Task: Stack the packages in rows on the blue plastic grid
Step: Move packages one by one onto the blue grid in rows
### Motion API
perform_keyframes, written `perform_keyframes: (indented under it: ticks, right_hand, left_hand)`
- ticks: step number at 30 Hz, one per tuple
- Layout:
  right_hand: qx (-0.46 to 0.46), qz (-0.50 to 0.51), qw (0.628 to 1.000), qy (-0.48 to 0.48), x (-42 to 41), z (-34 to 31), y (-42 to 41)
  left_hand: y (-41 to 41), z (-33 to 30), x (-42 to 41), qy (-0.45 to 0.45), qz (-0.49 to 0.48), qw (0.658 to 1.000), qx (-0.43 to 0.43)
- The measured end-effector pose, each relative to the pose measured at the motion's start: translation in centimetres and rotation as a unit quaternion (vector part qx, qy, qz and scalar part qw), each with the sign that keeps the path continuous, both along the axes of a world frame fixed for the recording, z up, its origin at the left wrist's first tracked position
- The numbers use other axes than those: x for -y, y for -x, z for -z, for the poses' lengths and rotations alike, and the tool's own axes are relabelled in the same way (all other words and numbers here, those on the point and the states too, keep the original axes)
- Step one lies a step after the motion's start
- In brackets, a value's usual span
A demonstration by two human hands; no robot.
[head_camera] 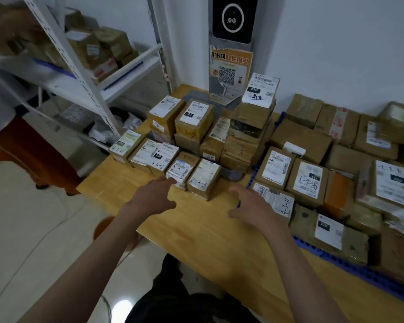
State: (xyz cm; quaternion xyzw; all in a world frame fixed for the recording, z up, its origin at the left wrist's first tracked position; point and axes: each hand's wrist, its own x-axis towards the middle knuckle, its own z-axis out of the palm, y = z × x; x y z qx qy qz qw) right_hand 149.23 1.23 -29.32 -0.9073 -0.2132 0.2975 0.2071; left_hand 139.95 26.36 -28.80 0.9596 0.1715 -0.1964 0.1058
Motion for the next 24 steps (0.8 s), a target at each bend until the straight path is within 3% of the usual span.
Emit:
perform_keyframes:
  ticks: [9,16,24]
  right_hand:
    - [-0.027,0.039,0.999,0.024,-11.0,3.3,-5.0]
    - [-0.057,0.159,0.985,0.042,-16.4,7.1,-6.6]
    - [-0.064,0.307,0.947,0.069,-20.0,11.1,-5.1]
  left_hand:
    - [-6.1,2.6,-10.3,0.042,0.051,0.998,-0.009]
    - [-10.0,5.2,-16.5,0.070,0.085,0.993,-0.052]
    - [-14.3,8.2,-17.4,0.054,0.146,0.986,-0.059]
